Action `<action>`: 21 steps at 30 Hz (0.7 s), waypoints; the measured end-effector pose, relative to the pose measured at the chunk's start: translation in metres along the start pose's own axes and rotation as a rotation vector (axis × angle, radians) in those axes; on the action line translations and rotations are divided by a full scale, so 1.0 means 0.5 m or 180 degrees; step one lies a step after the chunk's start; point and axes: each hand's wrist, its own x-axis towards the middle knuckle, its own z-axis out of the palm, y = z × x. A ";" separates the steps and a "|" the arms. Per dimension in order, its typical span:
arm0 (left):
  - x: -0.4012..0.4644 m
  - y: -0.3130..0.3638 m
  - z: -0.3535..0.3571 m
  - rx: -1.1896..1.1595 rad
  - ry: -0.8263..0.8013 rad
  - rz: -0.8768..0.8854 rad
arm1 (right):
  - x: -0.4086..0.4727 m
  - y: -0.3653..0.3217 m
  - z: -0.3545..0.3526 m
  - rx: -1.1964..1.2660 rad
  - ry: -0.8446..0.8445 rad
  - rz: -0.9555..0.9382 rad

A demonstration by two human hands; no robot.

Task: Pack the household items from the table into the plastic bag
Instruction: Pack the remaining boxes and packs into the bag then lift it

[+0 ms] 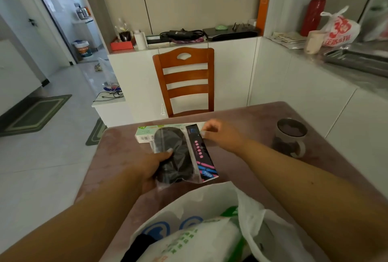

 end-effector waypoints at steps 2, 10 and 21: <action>0.007 -0.003 -0.004 -0.0062 -0.0013 -0.0043 | 0.033 0.047 -0.009 -0.0281 0.0118 0.0218; 0.041 -0.021 -0.007 0.0036 -0.0022 -0.0146 | 0.141 0.133 0.002 -0.1480 0.0033 0.0551; 0.012 -0.033 -0.015 -0.0124 0.0028 -0.0095 | 0.076 0.115 0.005 -0.2168 -0.0374 0.0773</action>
